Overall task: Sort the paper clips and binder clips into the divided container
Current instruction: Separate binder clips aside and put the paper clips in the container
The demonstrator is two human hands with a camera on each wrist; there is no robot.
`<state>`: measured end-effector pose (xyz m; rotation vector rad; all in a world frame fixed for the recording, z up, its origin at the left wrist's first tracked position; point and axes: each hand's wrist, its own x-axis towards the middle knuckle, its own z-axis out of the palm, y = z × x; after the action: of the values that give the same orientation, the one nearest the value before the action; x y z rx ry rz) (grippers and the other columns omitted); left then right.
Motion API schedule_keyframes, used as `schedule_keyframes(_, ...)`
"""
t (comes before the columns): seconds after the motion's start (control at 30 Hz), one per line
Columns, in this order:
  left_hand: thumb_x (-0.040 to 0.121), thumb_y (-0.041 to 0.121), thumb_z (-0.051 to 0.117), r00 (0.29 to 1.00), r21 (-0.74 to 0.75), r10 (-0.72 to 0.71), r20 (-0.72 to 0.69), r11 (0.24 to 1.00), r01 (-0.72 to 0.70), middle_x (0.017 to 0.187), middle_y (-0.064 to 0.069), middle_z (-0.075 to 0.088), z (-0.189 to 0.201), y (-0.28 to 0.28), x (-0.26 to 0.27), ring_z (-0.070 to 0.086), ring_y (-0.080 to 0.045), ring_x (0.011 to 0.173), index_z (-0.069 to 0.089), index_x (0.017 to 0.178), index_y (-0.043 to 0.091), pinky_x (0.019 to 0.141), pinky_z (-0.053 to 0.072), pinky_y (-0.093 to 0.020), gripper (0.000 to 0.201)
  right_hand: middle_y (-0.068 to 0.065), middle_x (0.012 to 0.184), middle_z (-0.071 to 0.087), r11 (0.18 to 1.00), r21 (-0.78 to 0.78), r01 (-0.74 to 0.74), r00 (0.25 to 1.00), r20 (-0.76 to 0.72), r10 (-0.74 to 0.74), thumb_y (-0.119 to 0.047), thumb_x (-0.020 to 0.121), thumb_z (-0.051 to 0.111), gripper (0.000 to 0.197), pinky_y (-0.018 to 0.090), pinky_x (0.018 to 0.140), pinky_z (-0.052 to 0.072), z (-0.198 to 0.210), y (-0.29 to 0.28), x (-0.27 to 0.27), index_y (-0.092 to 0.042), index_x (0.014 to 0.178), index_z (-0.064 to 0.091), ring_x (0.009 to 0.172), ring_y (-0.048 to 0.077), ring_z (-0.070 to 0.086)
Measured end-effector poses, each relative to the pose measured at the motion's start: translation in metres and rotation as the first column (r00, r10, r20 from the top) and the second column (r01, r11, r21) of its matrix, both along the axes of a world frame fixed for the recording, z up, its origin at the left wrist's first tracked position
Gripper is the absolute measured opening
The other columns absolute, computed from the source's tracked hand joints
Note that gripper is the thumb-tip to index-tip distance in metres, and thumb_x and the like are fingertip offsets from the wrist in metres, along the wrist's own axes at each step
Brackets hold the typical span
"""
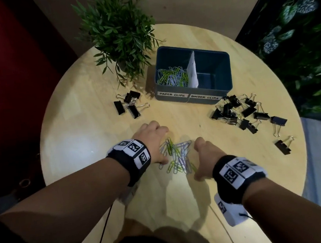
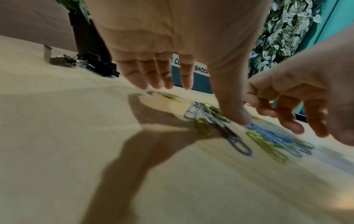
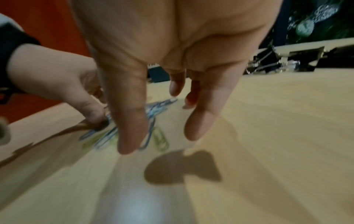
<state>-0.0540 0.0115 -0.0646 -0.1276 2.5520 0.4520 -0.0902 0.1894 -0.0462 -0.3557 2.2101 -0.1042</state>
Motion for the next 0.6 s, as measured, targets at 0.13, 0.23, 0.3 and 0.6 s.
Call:
schedule_keyframes(0.13, 0.048, 0.058, 0.083, 0.999, -0.069, -0.019, 0.035, 0.997, 0.022, 0.135, 0.0, 0.031, 0.001, 0.003, 0.005, 0.034, -0.025, 0.119, 0.031, 0.139, 0.024, 0.1, 0.04, -0.036, 0.111, 0.011, 0.119, 0.044, 0.988, -0.107, 0.113, 0.989, -0.087, -0.123, -0.009, 0.072, 0.075, 0.062, 0.033, 0.081, 0.05, -0.017, -0.01, 0.013, -0.014, 0.119, 0.034, 0.104, 0.029, 0.057)
schedule_keyframes(0.23, 0.05, 0.058, 0.083, 0.997, -0.001, -0.045, 0.06, 0.999, 0.045, 0.135, -0.002, 0.033, 0.0, 0.012, 0.012, 0.036, -0.025, 0.123, 0.032, 0.14, 0.018, 0.107, 0.037, -0.037, 0.111, 0.011, 0.115, 0.05, 0.925, -0.319, 0.205, 0.967, -0.08, -0.242, -0.009, 0.073, 0.071, 0.047, 0.027, 0.076, 0.043, -0.026, -0.018, 0.008, -0.017, 0.108, 0.041, 0.098, 0.025, 0.056)
schedule_keyframes(0.3, 0.054, 0.056, 0.082, 0.997, 0.036, -0.06, 0.048, 0.998, 0.058, 0.134, -0.003, 0.035, -0.001, 0.017, 0.016, 0.038, -0.024, 0.123, 0.035, 0.139, 0.015, 0.107, 0.037, -0.035, 0.105, 0.01, 0.114, 0.053, 0.894, -0.408, 0.183, 0.962, -0.112, -0.248, -0.009, 0.073, 0.069, 0.041, 0.025, 0.076, 0.043, -0.028, -0.019, 0.002, -0.02, 0.104, 0.044, 0.091, 0.021, 0.055)
schedule_keyframes(0.6, 0.061, 0.059, 0.076, 0.996, -0.141, -0.089, 0.026, 0.986, 0.092, 0.129, -0.01, 0.037, 0.002, 0.031, 0.021, 0.038, -0.026, 0.118, 0.03, 0.135, 0.008, 0.104, 0.035, -0.035, 0.101, 0.004, 0.124, 0.032, 0.988, -0.083, -0.132, 0.978, -0.173, 0.116, -0.051, 0.048, 0.085, 0.105, 0.038, 0.101, 0.045, -0.017, -0.026, 0.008, -0.025, 0.134, 0.032, 0.118, 0.024, 0.039)
